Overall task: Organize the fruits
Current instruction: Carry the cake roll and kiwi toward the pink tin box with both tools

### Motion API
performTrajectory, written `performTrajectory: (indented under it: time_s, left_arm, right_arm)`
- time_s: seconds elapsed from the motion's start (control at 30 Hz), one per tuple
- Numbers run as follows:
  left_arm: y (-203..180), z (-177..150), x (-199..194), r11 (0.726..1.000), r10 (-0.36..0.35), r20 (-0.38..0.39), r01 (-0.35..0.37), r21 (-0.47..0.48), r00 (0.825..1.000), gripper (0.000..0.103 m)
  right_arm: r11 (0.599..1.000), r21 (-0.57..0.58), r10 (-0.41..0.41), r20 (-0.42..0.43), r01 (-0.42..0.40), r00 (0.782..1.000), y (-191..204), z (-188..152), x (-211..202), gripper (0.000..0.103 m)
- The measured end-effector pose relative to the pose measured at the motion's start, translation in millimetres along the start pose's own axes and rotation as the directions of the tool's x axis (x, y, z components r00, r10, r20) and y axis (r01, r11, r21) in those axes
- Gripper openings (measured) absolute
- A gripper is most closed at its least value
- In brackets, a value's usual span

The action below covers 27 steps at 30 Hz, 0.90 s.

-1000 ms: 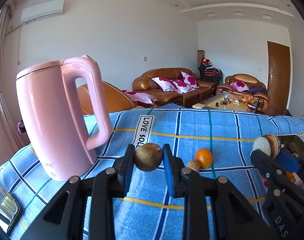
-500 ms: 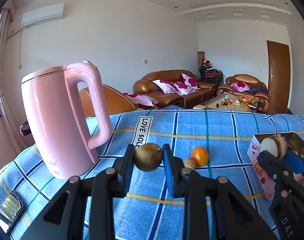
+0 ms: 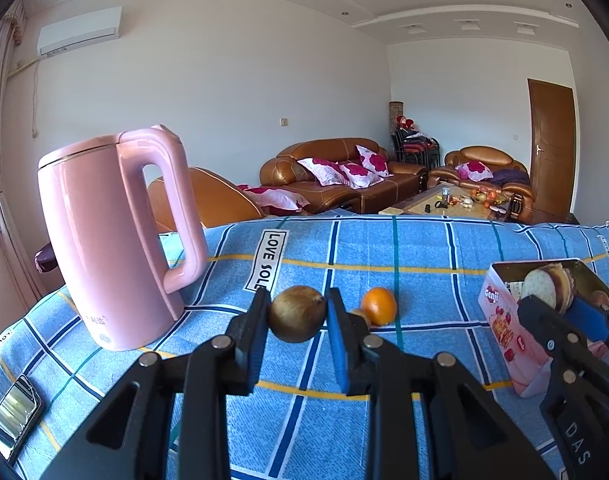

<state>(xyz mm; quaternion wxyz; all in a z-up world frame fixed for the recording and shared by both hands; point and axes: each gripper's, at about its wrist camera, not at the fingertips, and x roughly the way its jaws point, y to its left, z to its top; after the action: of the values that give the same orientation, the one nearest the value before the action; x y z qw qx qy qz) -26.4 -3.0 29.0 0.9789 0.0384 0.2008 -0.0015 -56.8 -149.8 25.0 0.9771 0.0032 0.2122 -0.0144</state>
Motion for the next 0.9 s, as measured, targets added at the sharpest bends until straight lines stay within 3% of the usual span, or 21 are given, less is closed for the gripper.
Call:
performTrajectory:
  time_s: [0.9]
  left_arm:
    - [-44, -1, -10, 0.998, -0.062, -0.014, 0.062, 0.018, 0.998, 0.029]
  right_arm:
    - [0.997, -0.015, -0.076, 0.018, 0.077, 0.997, -50, -6, -21, 0.032]
